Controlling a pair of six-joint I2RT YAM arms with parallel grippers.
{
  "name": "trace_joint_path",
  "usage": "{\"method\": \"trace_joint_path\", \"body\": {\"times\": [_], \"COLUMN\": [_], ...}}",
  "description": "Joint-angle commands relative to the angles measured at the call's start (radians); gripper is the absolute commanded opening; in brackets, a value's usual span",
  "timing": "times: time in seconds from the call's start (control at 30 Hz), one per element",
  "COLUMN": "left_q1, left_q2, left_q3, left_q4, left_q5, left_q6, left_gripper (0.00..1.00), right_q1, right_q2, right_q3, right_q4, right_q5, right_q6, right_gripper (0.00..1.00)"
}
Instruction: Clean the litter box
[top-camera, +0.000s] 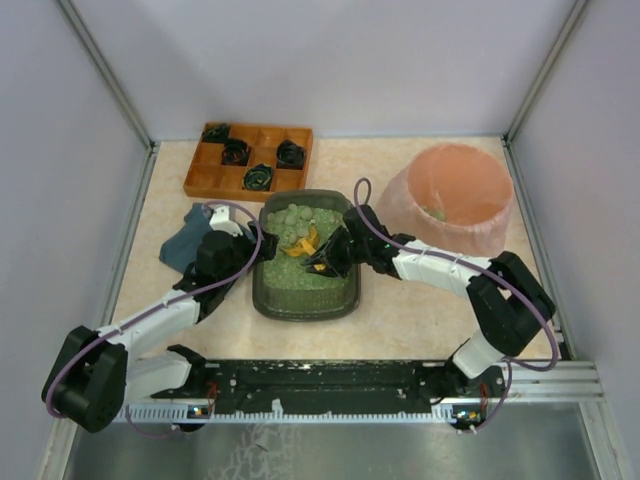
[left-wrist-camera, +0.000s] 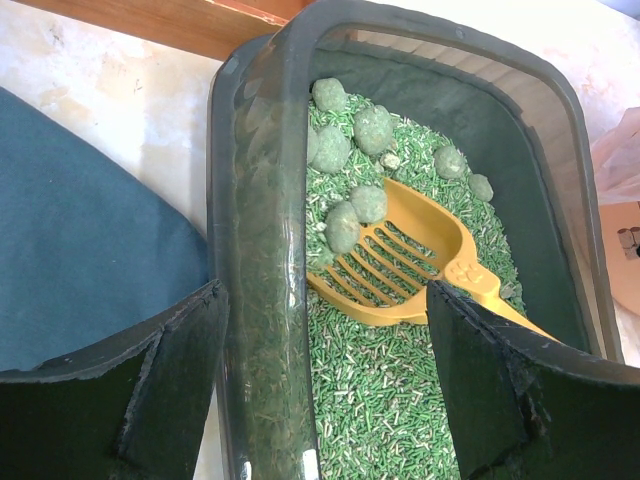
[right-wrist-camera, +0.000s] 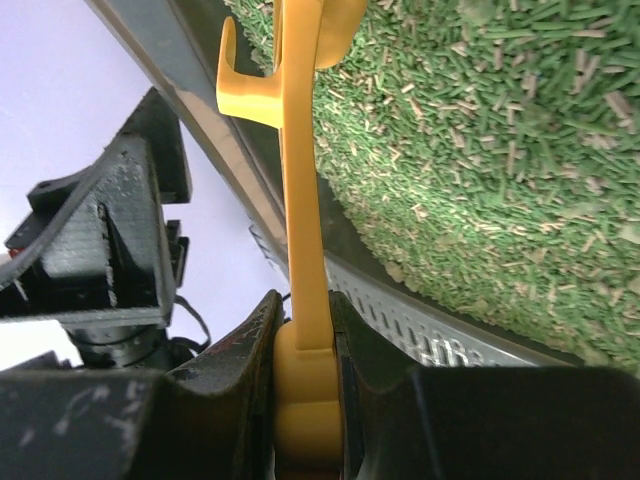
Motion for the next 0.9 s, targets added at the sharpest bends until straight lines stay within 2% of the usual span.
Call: {"method": "trace_joint_path", "body": {"times": [0.0, 0.17, 0.33, 0.73, 0.87], "left_q1": [-0.005, -0.005, -0.004, -0.005, -0.004], "left_q2": [-0.012, -0.008, -0.008, -0.004, -0.006], "left_q3": [0.012, 0.013, 0.013, 0.013, 0.013], "left_q4": [0.011, 0.011, 0.011, 0.013, 0.013], "left_q5": [-0.001, 0.002, 0.000, 0.005, 0.003], "left_q6": [0.008, 0.007, 0.009, 0.007, 0.005], "left_gripper": [0.85, 0.85, 0.85, 0.85, 0.85], "right_q1": [-0.003, -0.004, -0.004, -0.004, -0.004], "right_q2": [-0.097, -0.150, -0.164, -0.286, -0.332], "right_q3": [-0.056, -0.139, -0.183, -0.279, -0.339], "right_q4": [0.001, 0.109, 0.211, 0.292, 0.369], "right_q5": [0.077, 0.079, 0.010, 0.004, 0.007], "right_q6": [-0.070, -0.085, -0.115, -0.191, -0.186], "right_gripper": [0.00, 0.00, 0.00, 0.00, 0.00]}}
